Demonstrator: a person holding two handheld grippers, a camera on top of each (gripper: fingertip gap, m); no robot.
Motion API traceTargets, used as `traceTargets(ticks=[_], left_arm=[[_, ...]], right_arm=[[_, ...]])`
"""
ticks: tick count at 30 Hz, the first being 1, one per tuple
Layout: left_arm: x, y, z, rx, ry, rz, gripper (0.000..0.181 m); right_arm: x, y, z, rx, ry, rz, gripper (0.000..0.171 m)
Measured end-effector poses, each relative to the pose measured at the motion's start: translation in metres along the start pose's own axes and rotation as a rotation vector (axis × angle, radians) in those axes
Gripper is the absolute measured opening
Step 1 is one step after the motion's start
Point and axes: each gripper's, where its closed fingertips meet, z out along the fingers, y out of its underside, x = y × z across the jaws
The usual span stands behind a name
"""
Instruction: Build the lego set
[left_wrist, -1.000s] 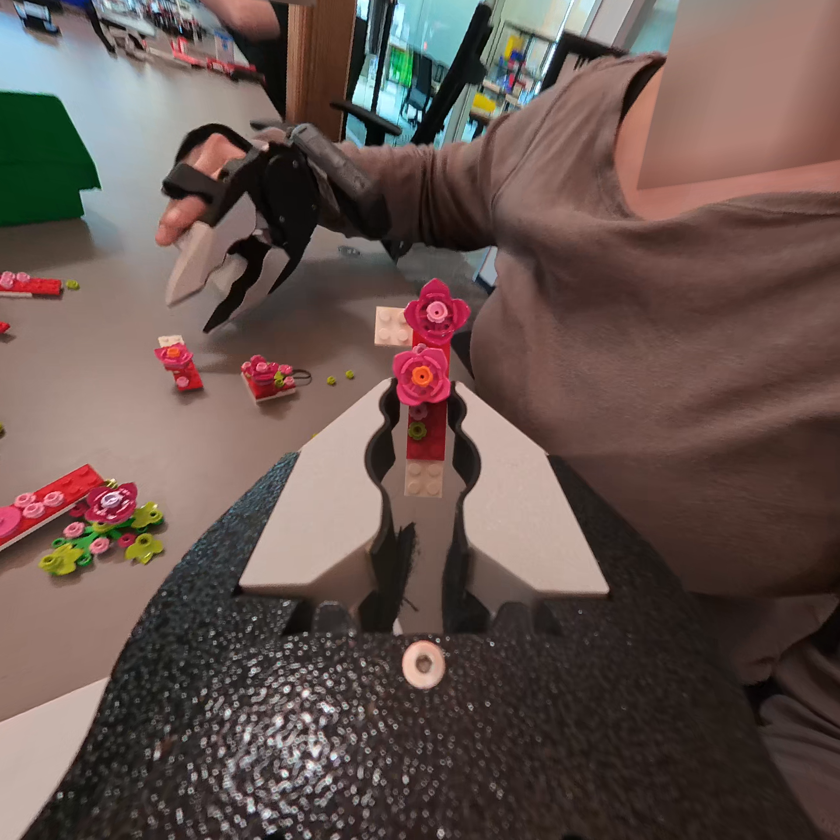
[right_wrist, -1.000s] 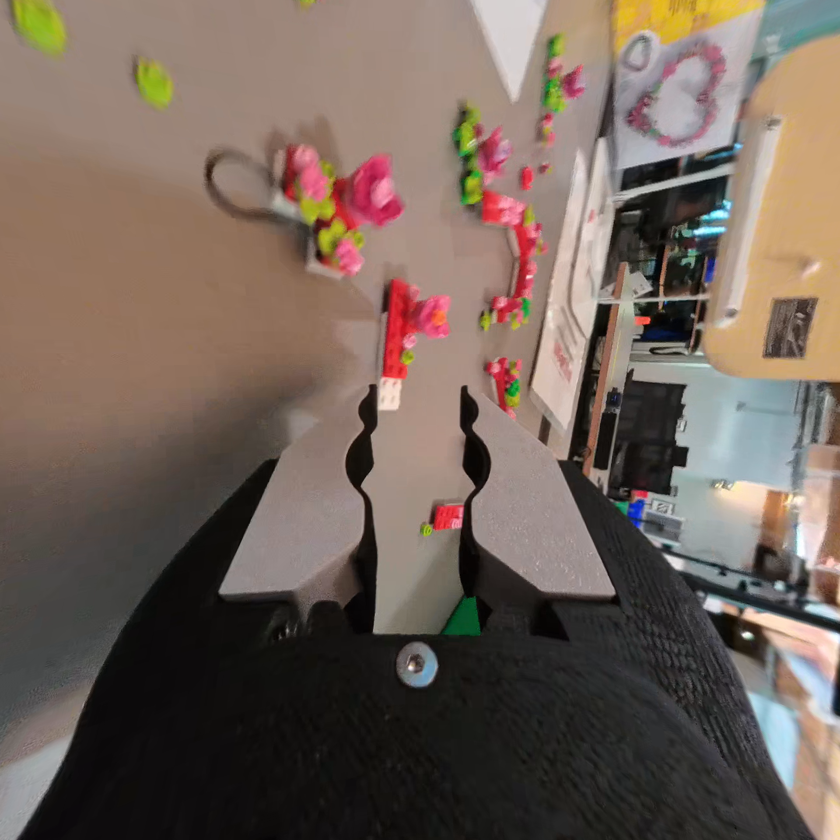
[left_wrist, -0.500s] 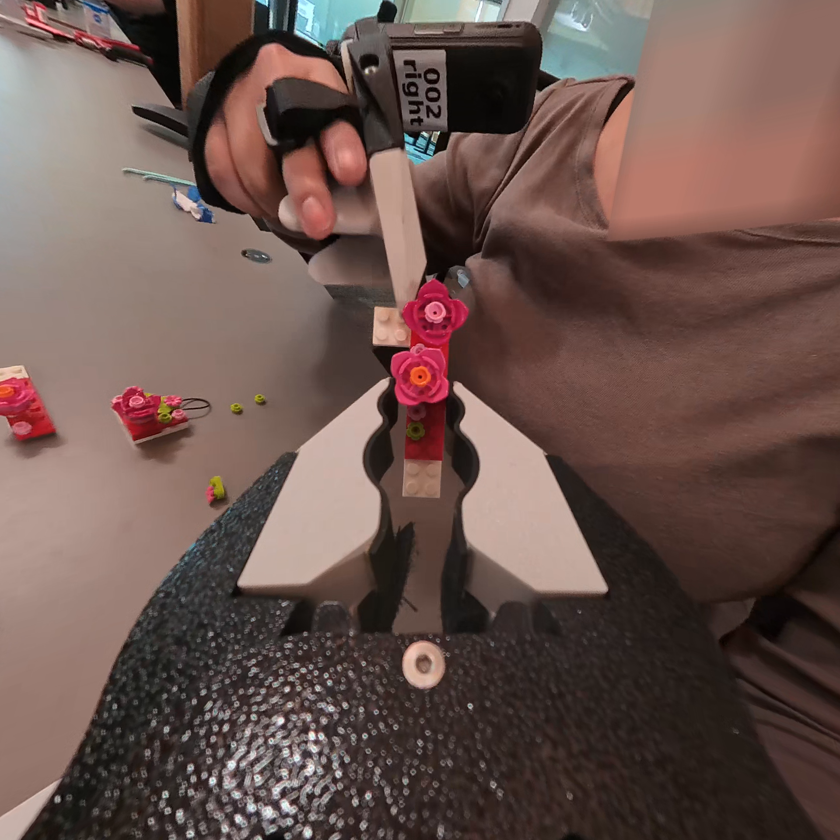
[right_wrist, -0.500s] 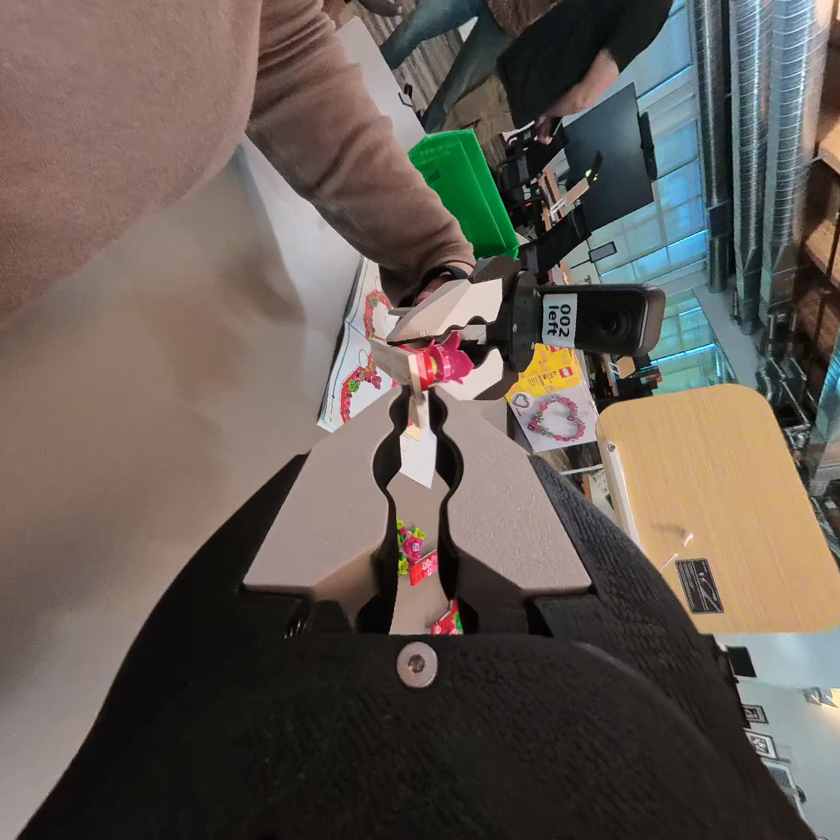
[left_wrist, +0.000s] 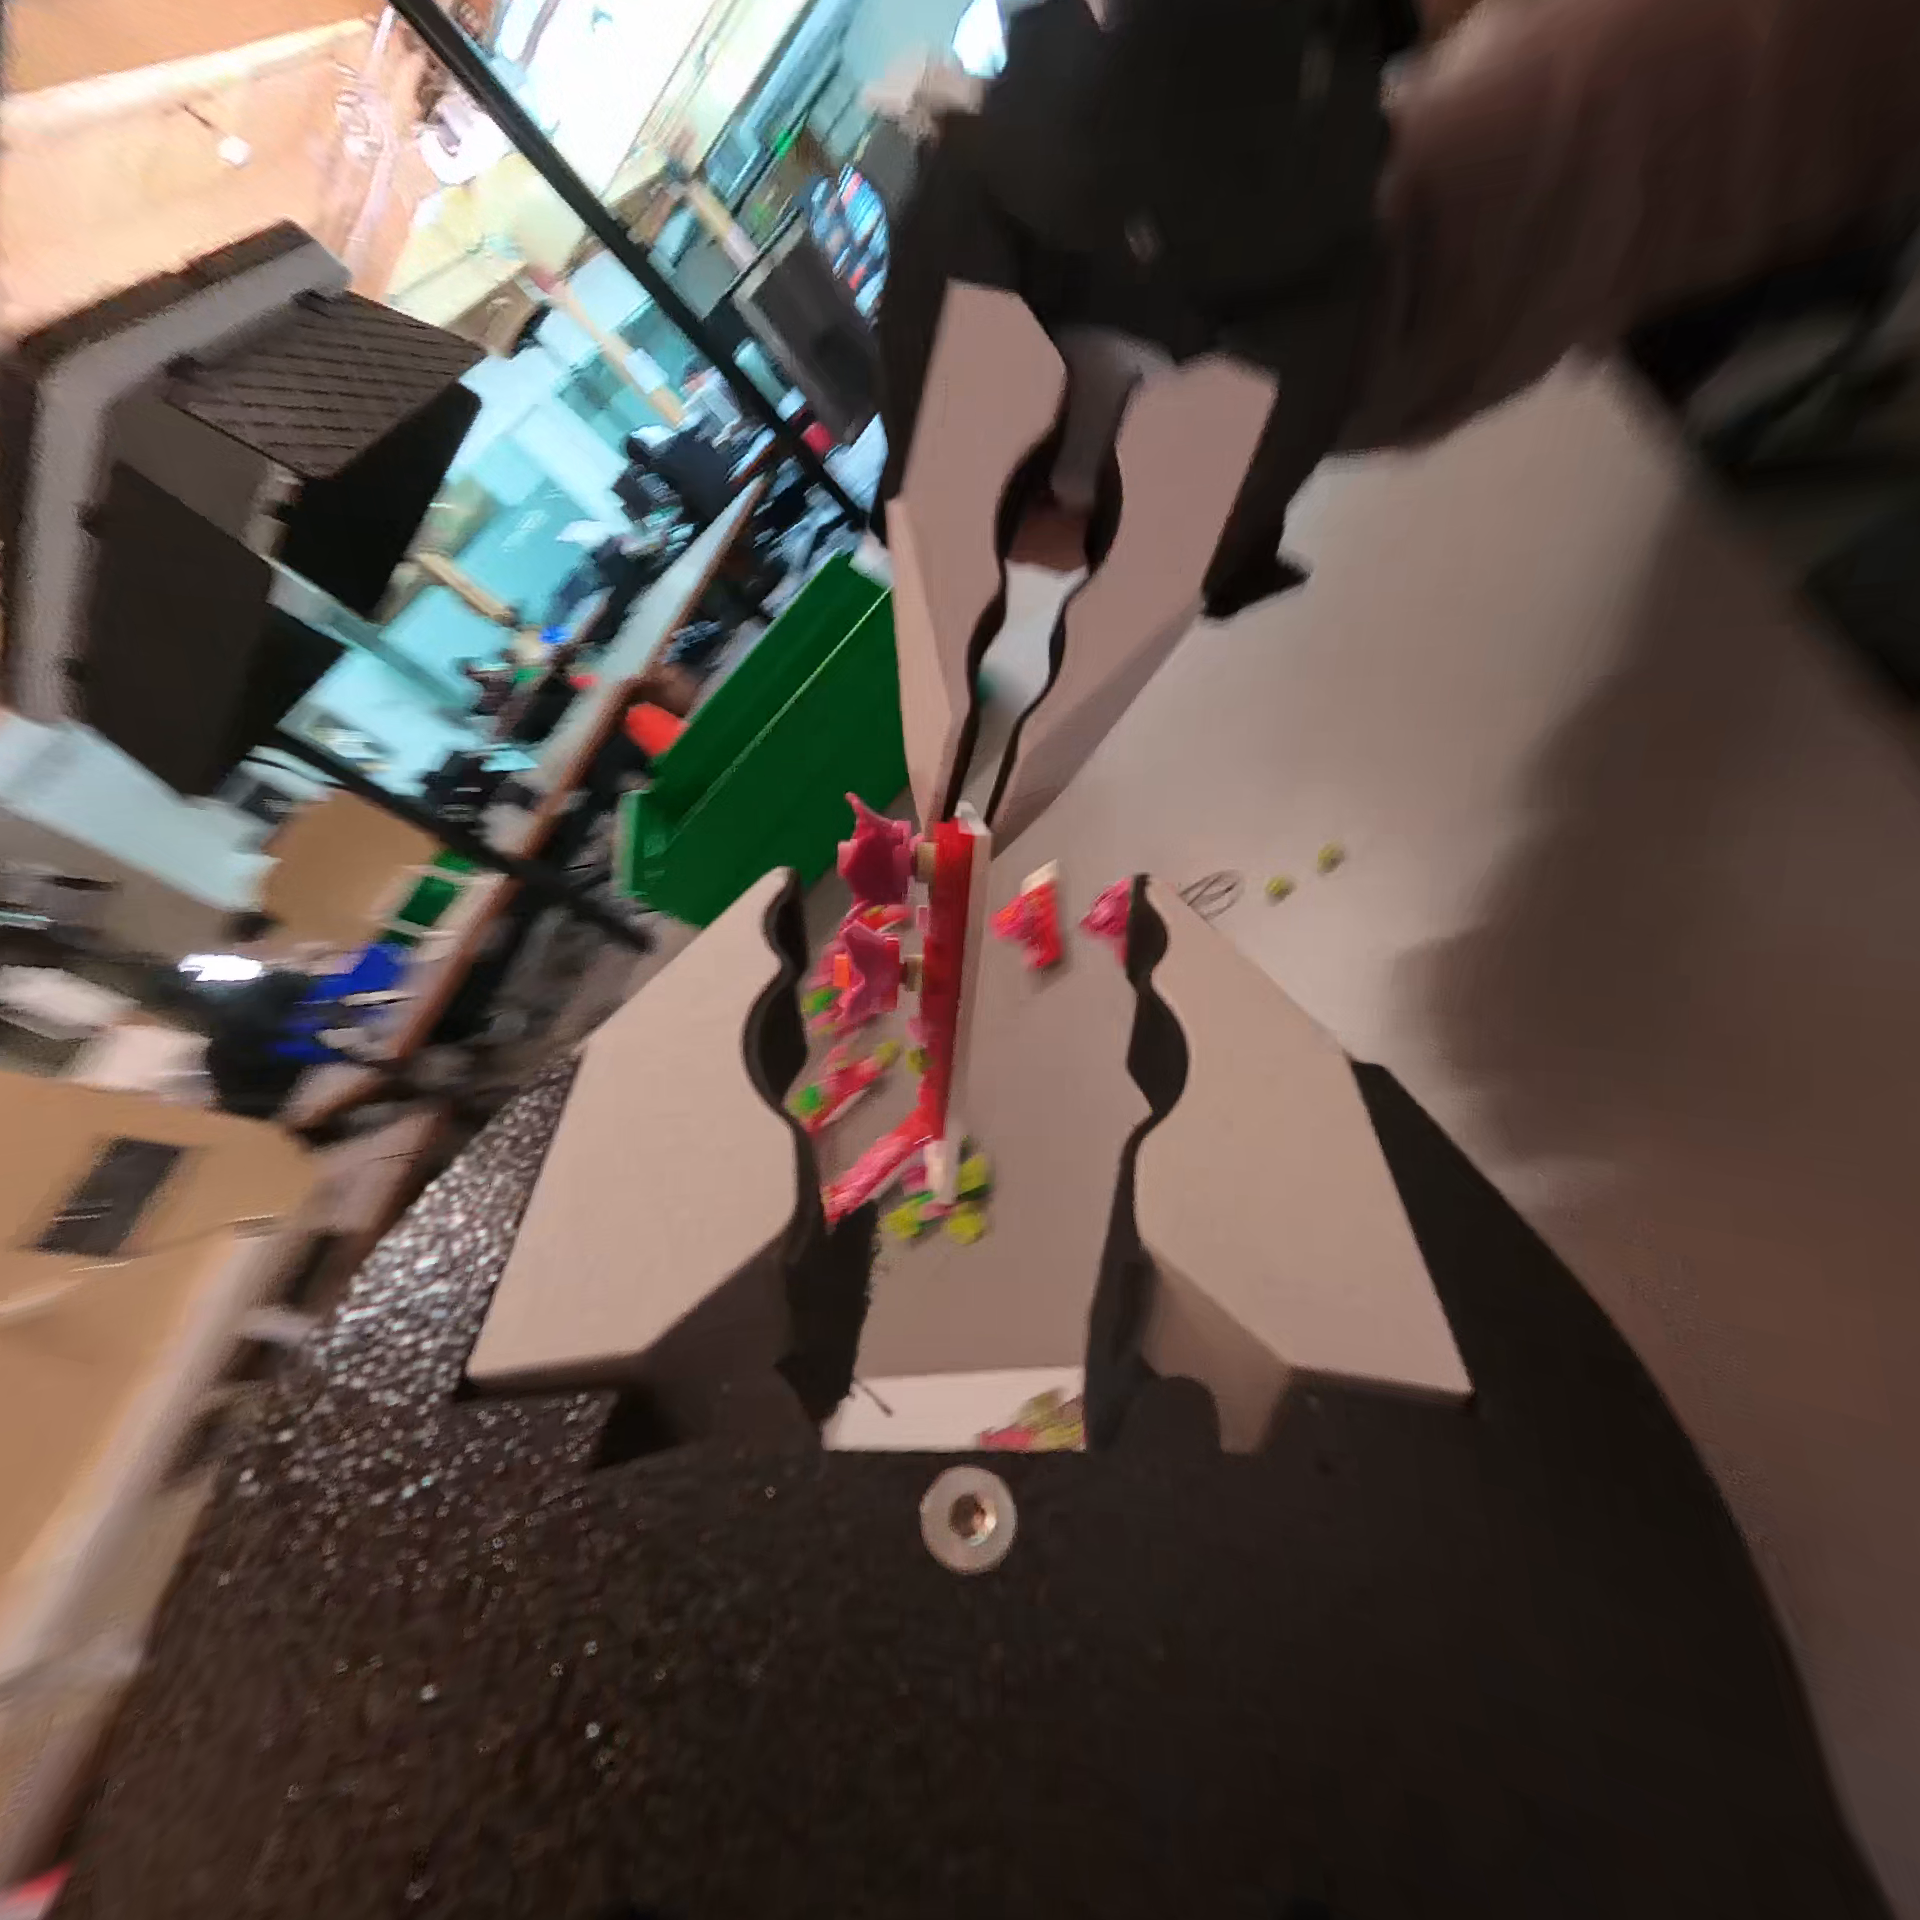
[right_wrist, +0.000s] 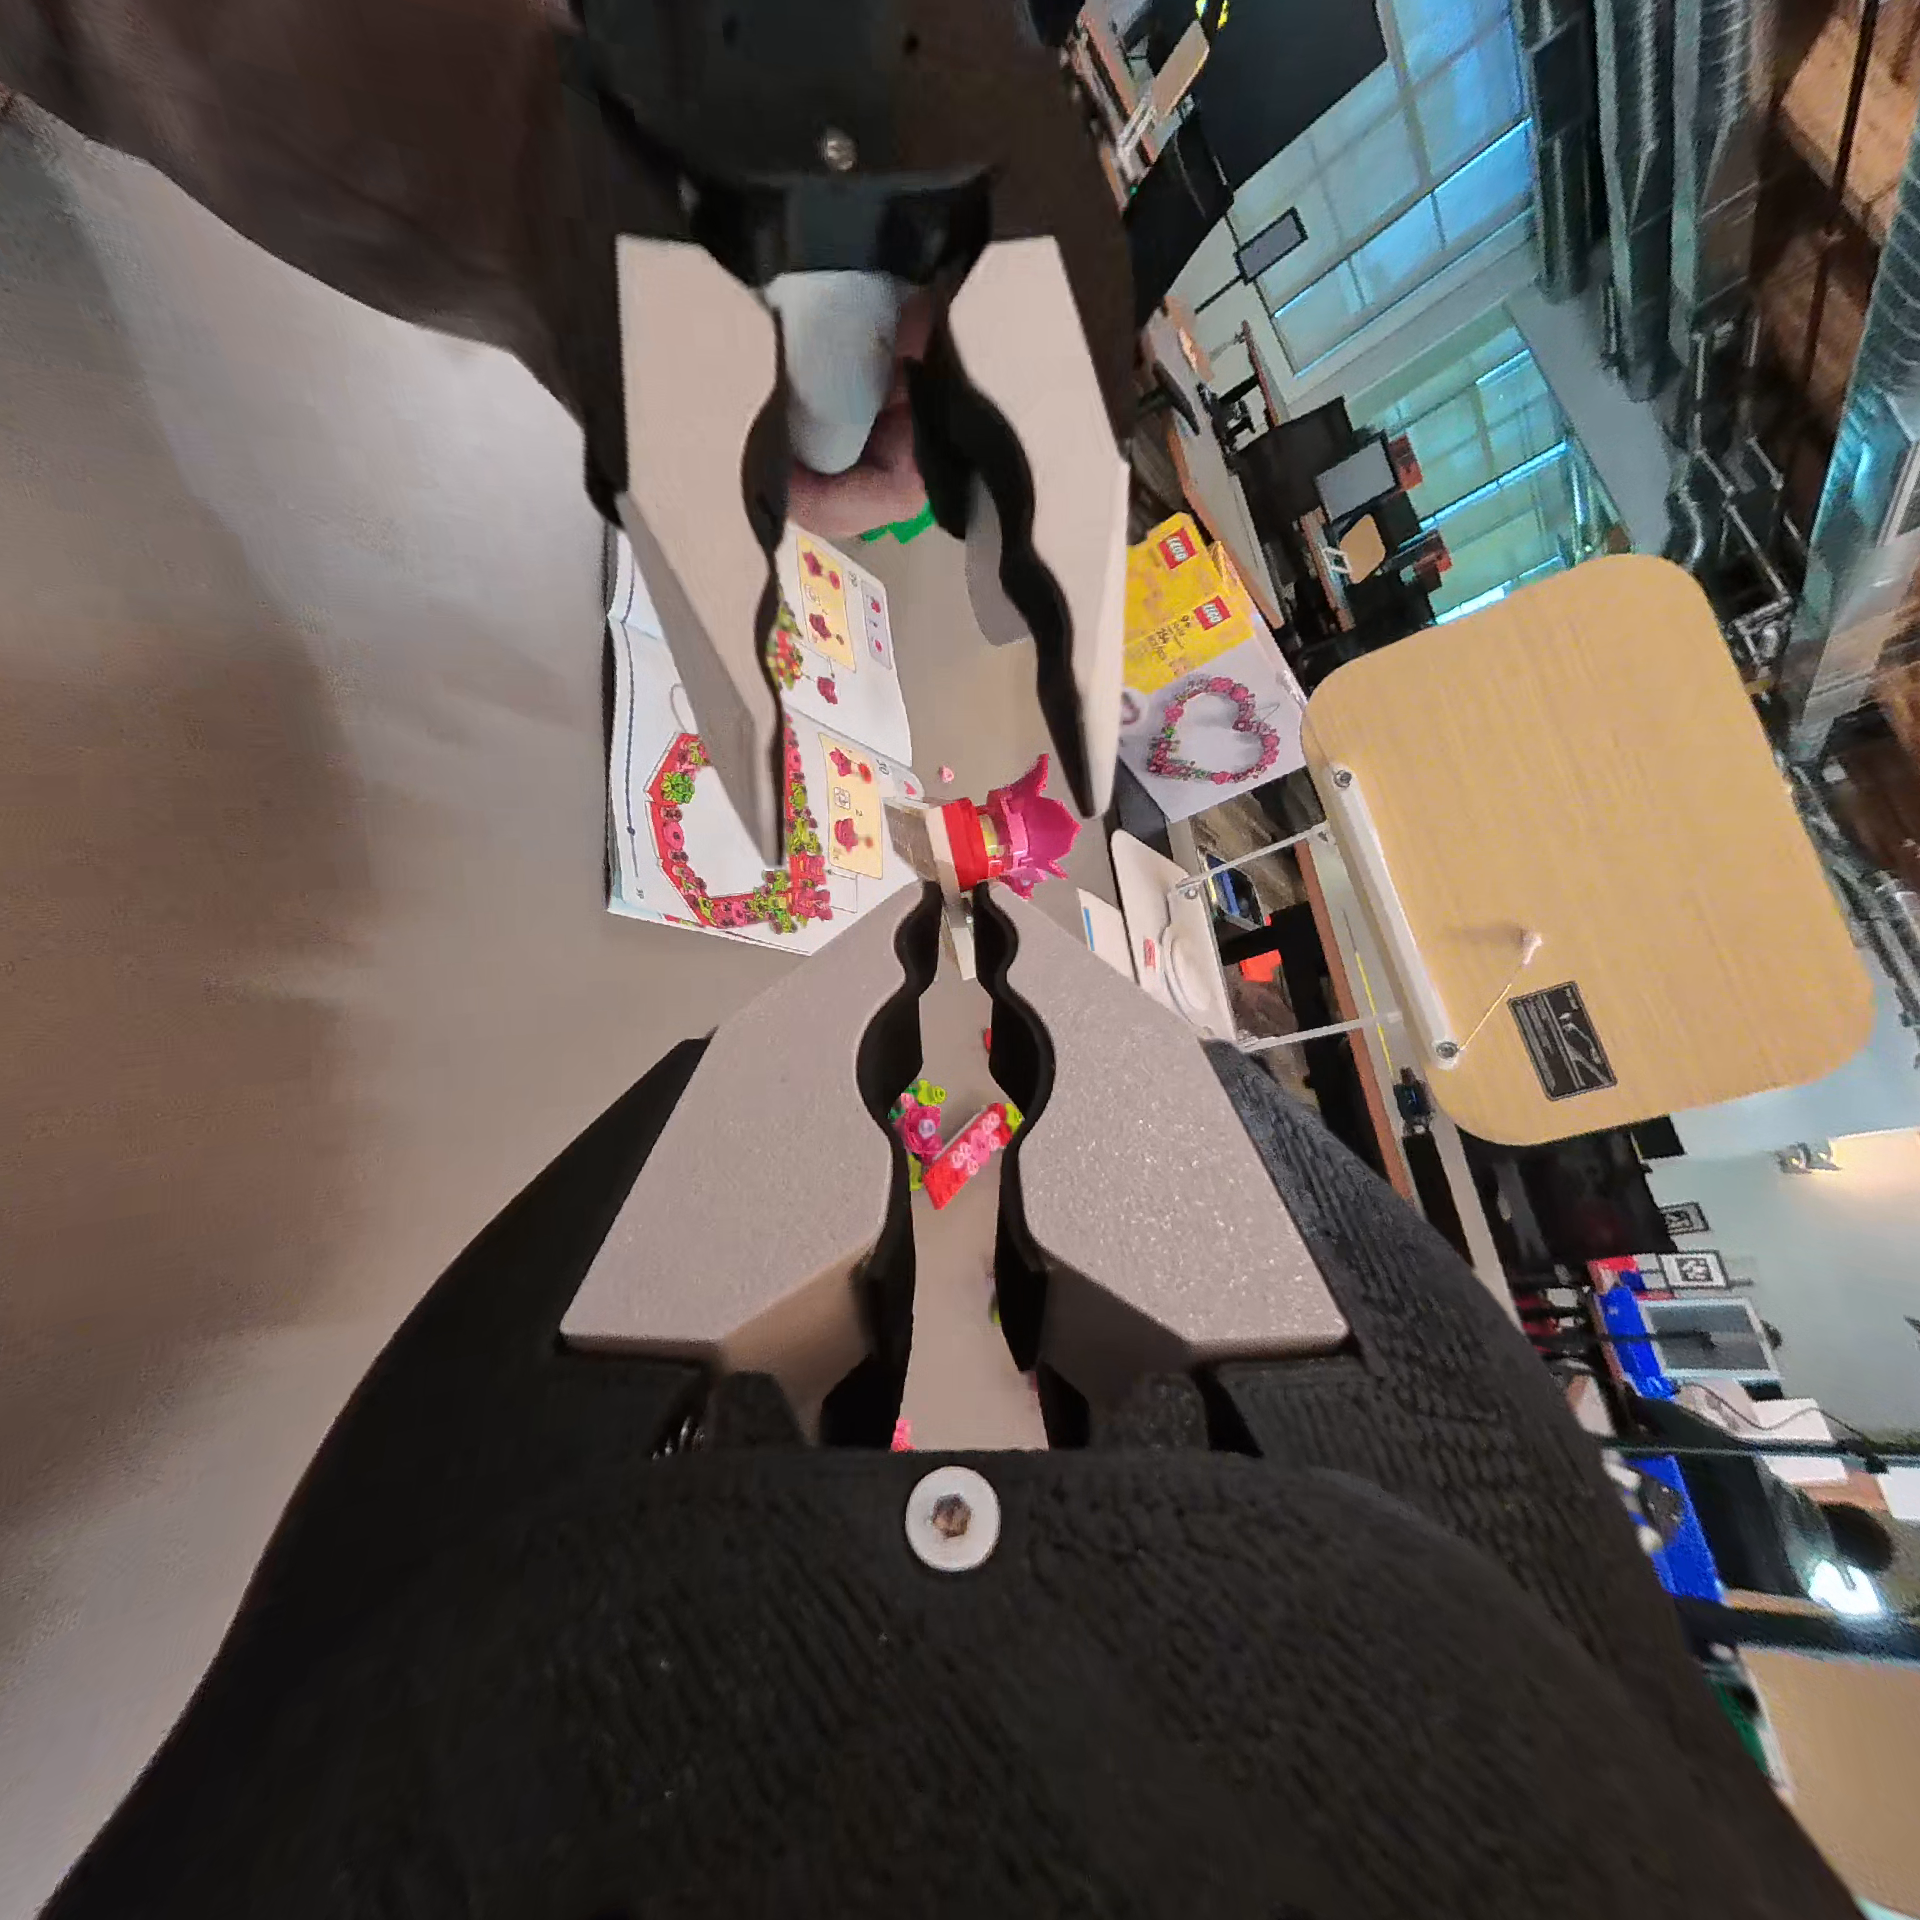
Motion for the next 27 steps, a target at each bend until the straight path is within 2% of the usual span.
traceTargets(ticks=[2,6,9,25,27], left_arm=[[-0.001,0.003,0.002,-0.025,-0.046,0.081,0.050],[-0.001,0.008,0.006,-0.035,-0.045,0.084,0.044],[-0.005,0.010,0.007,-0.040,-0.060,0.088,0.027],[-0.003,0.032,0.018,-0.143,-0.008,0.059,0.025],[-0.005,0.036,0.017,-0.148,-0.022,0.048,0.025]], right_arm=[[-0.001,0.000,0.002,-0.002,-0.007,0.011,0.004],[-0.004,0.003,0.006,-0.015,-0.025,0.016,0.005],[-0.007,0.007,0.007,-0.028,-0.044,0.024,0.005],[-0.013,0.026,0.018,-0.069,-0.092,0.146,0.005],[-0.010,0.031,0.012,-0.065,-0.102,0.157,0.020]])
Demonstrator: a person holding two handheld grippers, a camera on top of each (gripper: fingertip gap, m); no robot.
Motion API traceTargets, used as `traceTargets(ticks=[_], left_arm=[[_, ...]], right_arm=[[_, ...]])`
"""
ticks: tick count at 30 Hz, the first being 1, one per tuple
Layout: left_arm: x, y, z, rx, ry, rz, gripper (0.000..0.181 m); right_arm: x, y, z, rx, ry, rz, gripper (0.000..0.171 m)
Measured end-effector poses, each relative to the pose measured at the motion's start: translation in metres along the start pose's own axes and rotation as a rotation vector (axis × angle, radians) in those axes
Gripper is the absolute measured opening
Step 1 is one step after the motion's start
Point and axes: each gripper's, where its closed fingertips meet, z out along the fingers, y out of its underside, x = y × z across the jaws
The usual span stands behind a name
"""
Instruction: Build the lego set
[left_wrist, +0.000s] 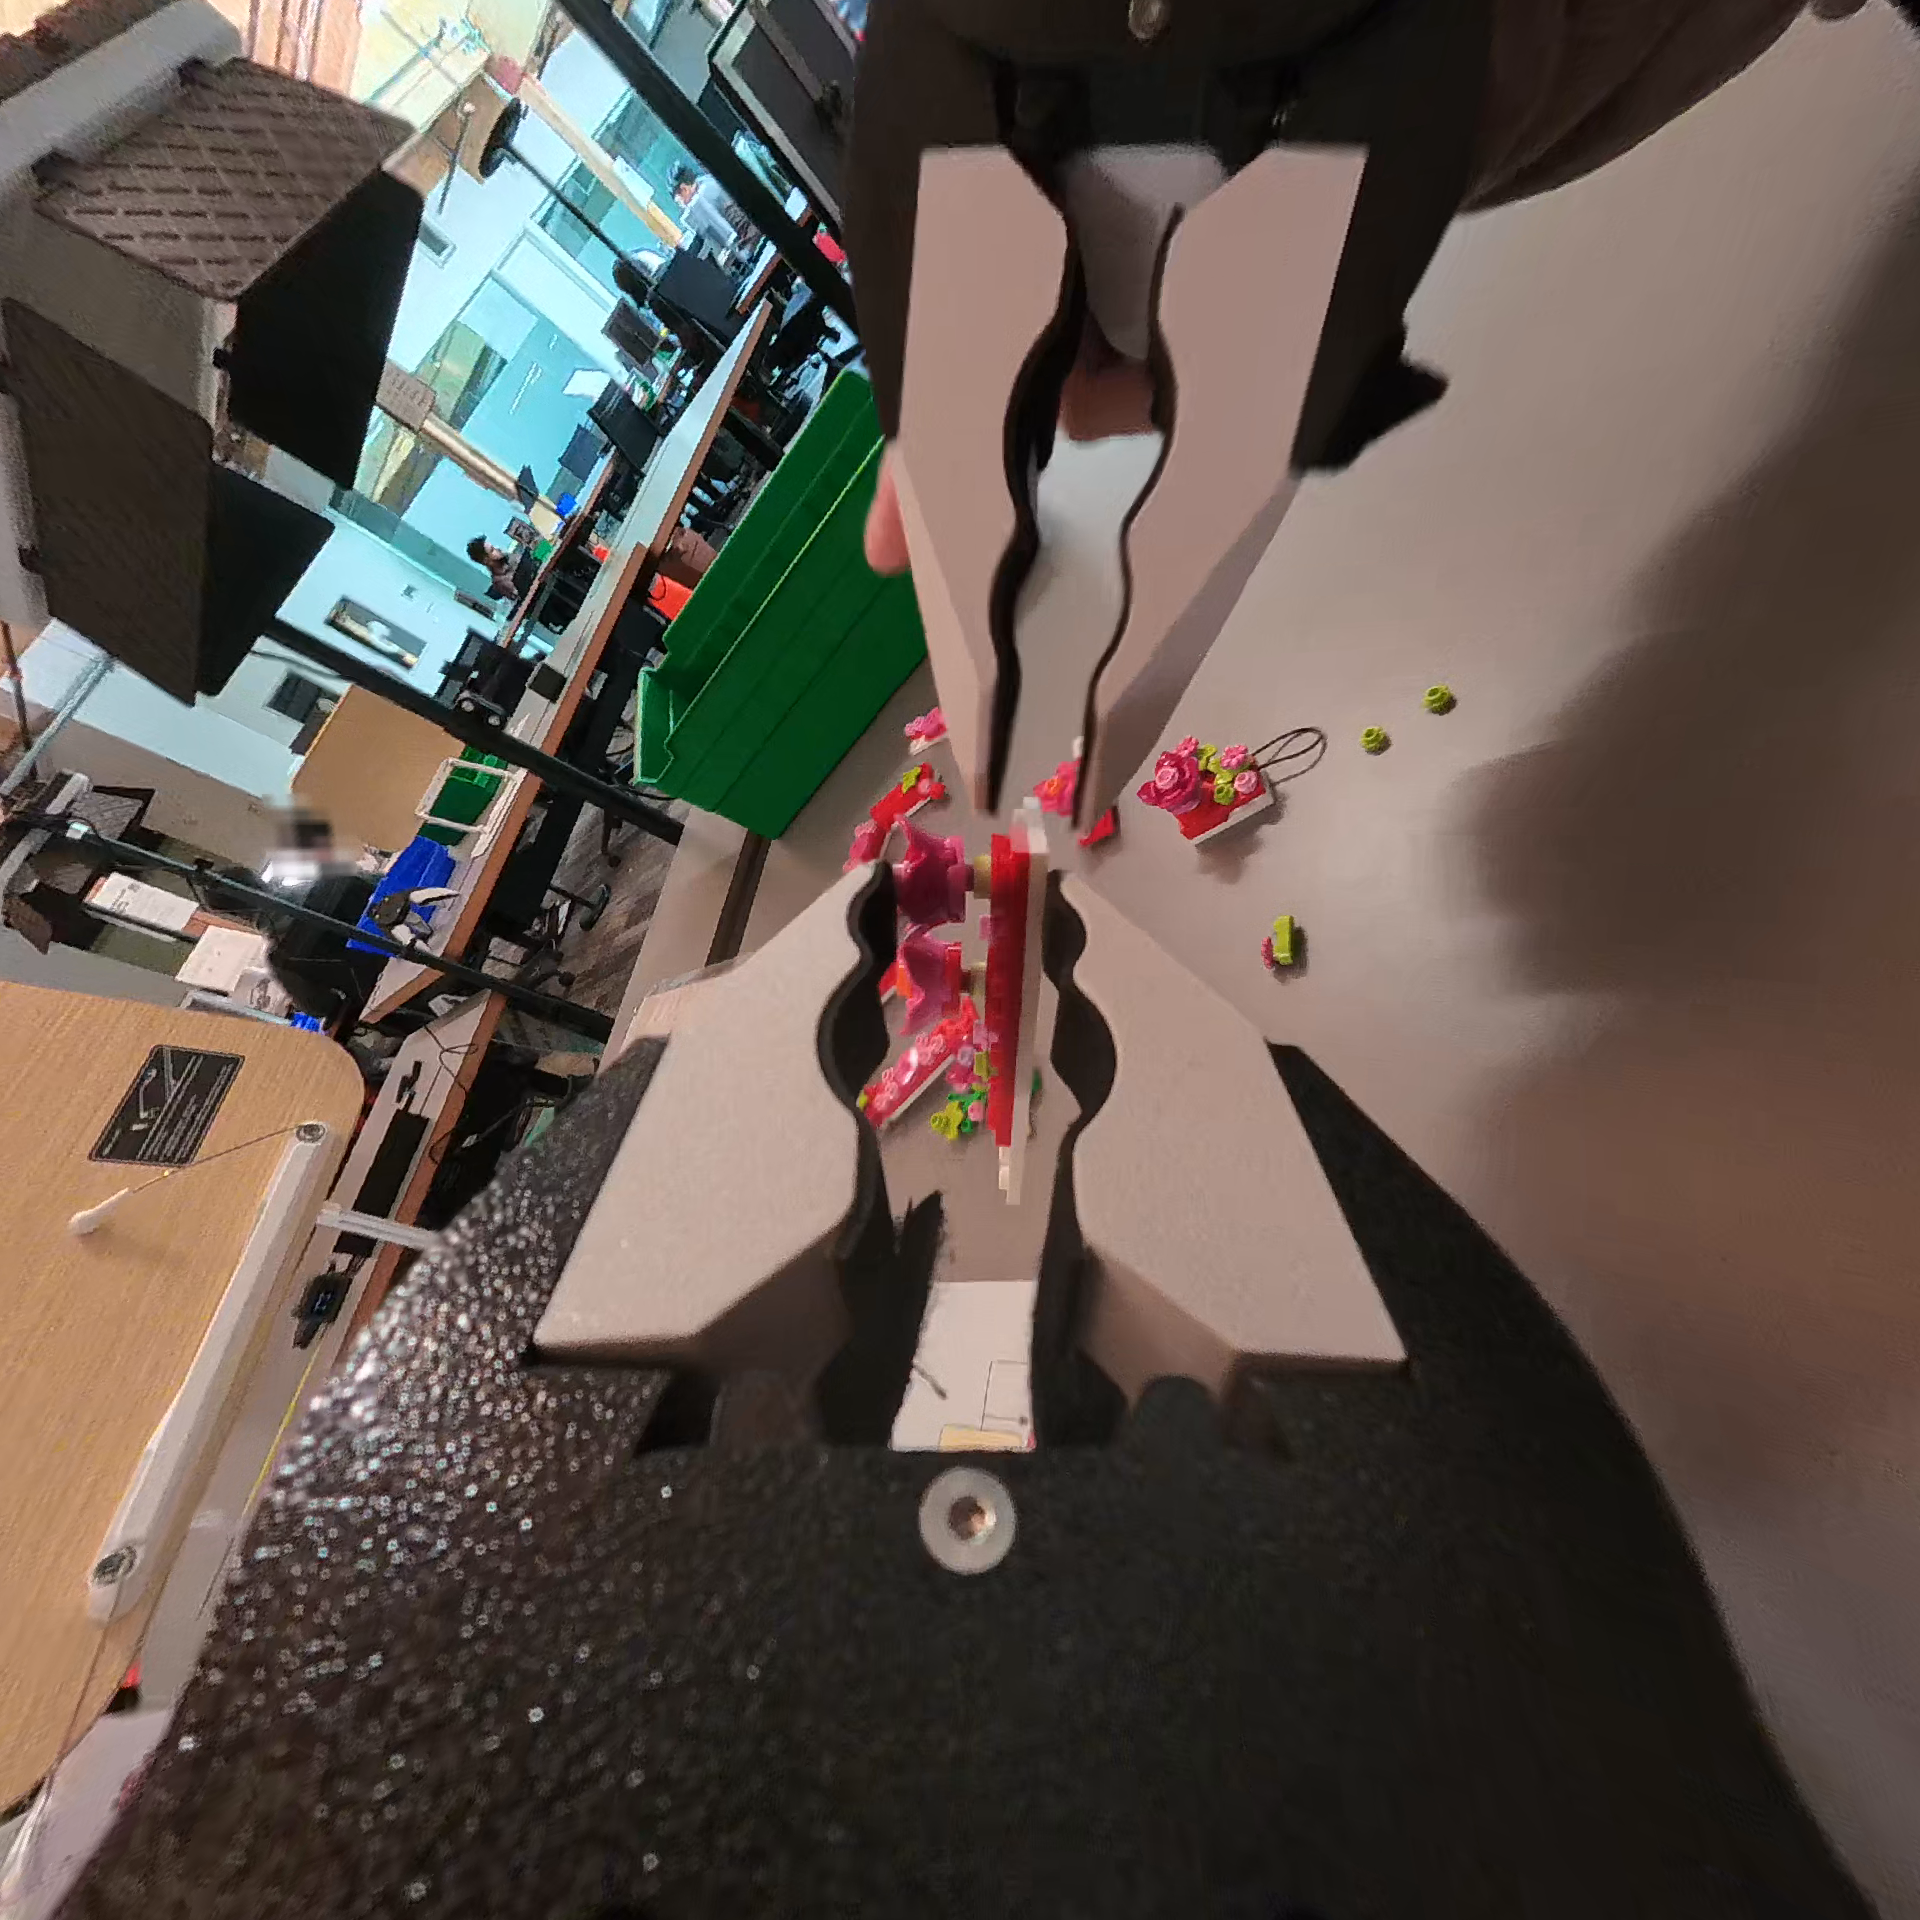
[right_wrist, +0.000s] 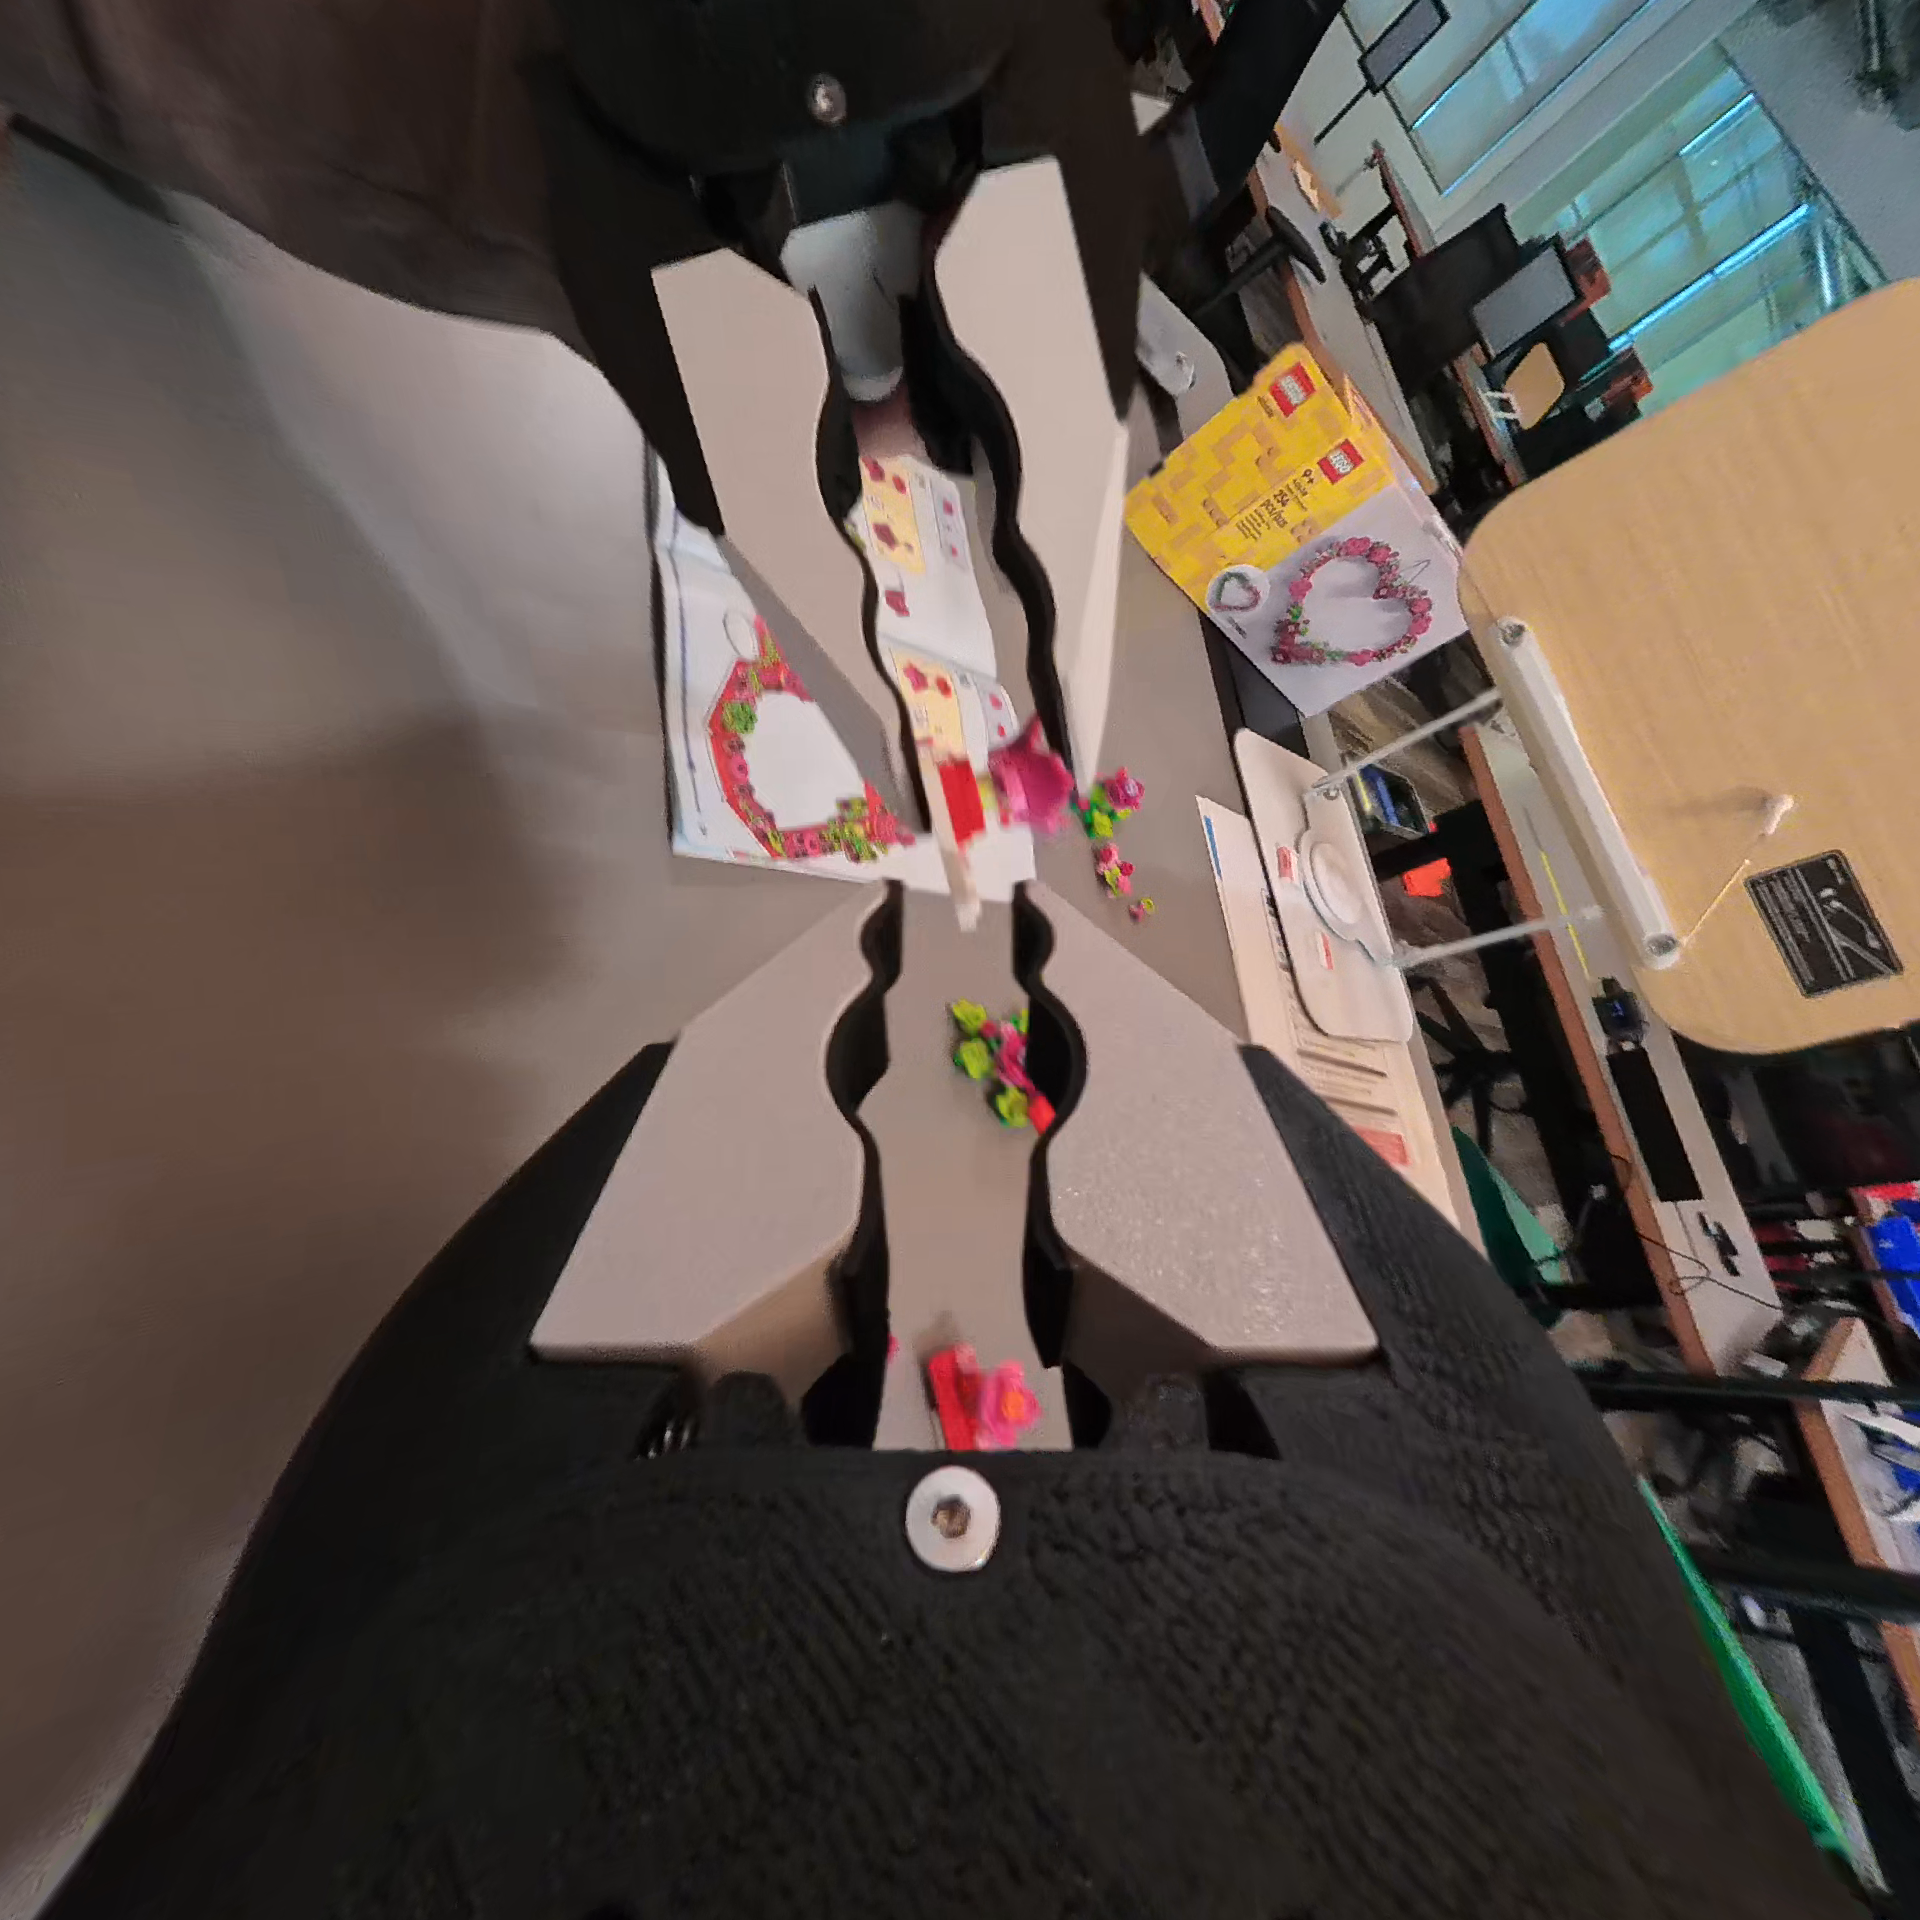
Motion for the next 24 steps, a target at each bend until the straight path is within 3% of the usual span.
traceTargets(ticks=[3,8,11,17,21,24], left_arm=[[-0.003,0.008,-0.004,0.004,-0.028,-0.031,0.025],[0.005,0.019,-0.004,0.042,-0.017,-0.084,0.026],[0.012,0.022,0.000,0.070,0.007,-0.085,0.026],[0.023,0.022,0.005,0.129,0.028,-0.042,0.026],[0.029,0.024,0.008,0.138,-0.001,0.059,0.026],[0.035,0.028,0.010,0.125,-0.025,0.172,0.026]], right_arm=[[0.022,0.040,-0.022,-0.102,0.038,-0.004,0.031],[0.017,0.155,-0.042,-0.328,-0.143,0.187,0.040],[0.007,0.198,-0.037,-0.355,-0.224,0.240,0.041],[0.005,0.206,-0.016,-0.256,-0.331,0.347,0.036],[0.006,0.206,-0.008,-0.247,-0.387,0.387,0.016],[0.008,0.201,-0.009,-0.265,-0.400,0.389,0.015]])
